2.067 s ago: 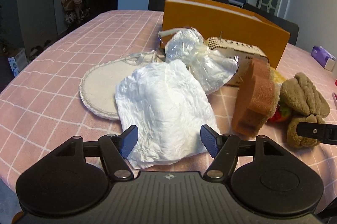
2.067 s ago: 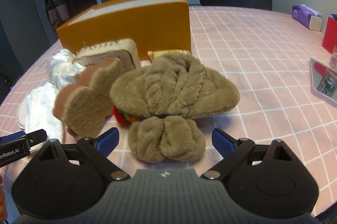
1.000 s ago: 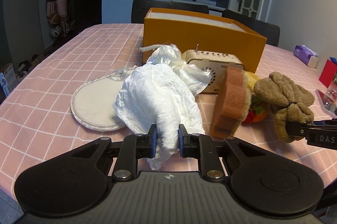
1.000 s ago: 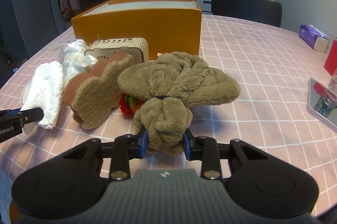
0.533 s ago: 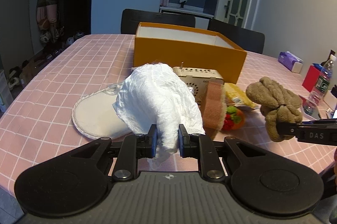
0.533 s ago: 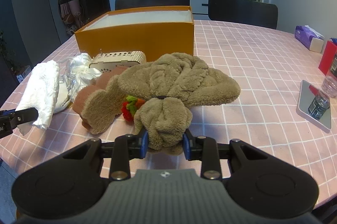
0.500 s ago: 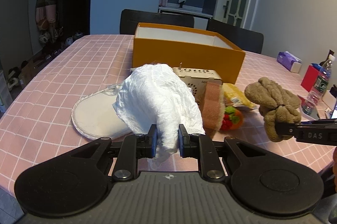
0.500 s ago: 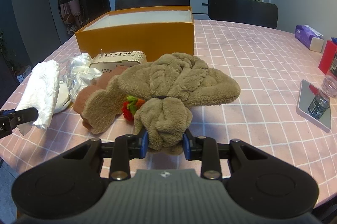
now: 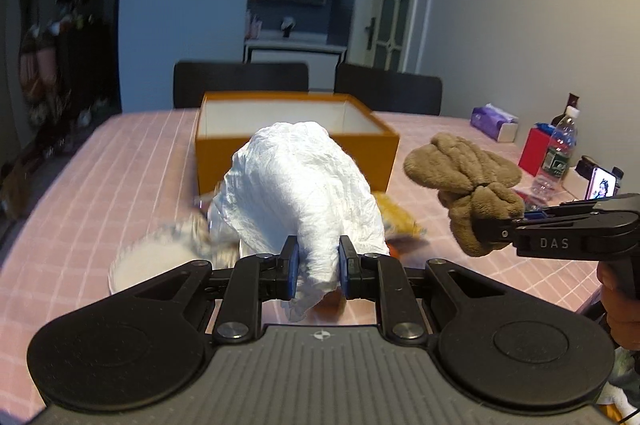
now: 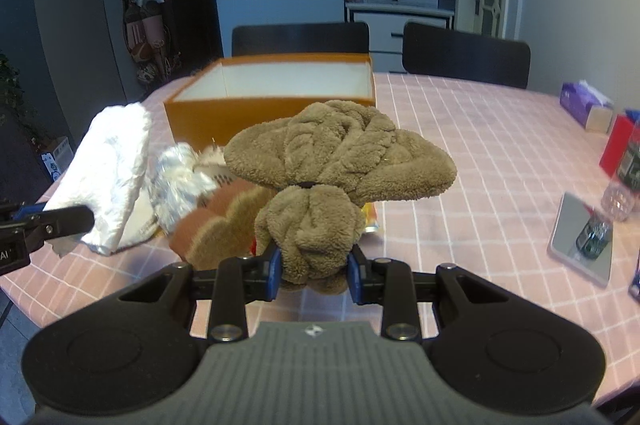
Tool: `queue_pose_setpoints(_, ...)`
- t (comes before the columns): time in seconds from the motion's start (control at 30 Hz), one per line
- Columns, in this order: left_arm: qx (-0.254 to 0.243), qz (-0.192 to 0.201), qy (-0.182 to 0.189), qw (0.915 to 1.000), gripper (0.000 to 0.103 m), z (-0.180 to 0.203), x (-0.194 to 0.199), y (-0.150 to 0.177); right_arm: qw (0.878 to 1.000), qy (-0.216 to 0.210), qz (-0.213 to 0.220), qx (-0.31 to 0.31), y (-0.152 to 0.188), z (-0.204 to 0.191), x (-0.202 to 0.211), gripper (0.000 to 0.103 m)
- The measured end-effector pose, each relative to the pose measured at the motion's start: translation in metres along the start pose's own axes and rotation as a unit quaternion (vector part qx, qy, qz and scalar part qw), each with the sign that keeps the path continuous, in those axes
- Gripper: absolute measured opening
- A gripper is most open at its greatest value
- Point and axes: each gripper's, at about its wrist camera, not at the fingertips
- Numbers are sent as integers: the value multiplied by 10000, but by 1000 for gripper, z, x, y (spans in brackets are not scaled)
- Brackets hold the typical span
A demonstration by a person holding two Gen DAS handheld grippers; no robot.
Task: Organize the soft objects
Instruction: 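Lift both items over the orange box and open both grippers inside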
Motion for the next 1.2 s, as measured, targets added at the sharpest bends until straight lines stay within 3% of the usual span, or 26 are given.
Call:
queue_pose_setpoints(0.33, -580, 501, -80, 9970, 21, 2, 13, -48, 9989, 21, 386, 260, -46, -12, 16, 31)
queue_pose_setpoints(0.47, -771, 772, -220, 9938, 21, 3, 12, -70, 9980, -116, 566, 247, -73, -16, 14, 31)
queue_pose_setpoints(0.6, -775, 792, -69, 9938, 21, -2, 0, -96, 9976, -403, 551, 97, -106, -14, 2, 31)
queue_pose_setpoints(0.8, -569, 554, 36, 9968, 21, -23, -33, -136, 9971, -639, 402, -124, -158, -12, -29, 31)
queue_pose_setpoints(1.0, -300, -5, 89, 9995, 21, -47, -91, -169, 9978, -650, -155, -18, -202, -11, -85, 31)
queue_pose_setpoints(1.2, -198, -964, 181, 9950, 21, -70, -164, -189, 9938, -580, -948, 100, -227, 0, -159, 32)
Point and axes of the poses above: each gripper's, at about its wrist camera, not at the fingertips, and x roughly against the way its jaws point, z to its right, y to its underside, and after that the axes turned 6 degrees about -z, right-handed
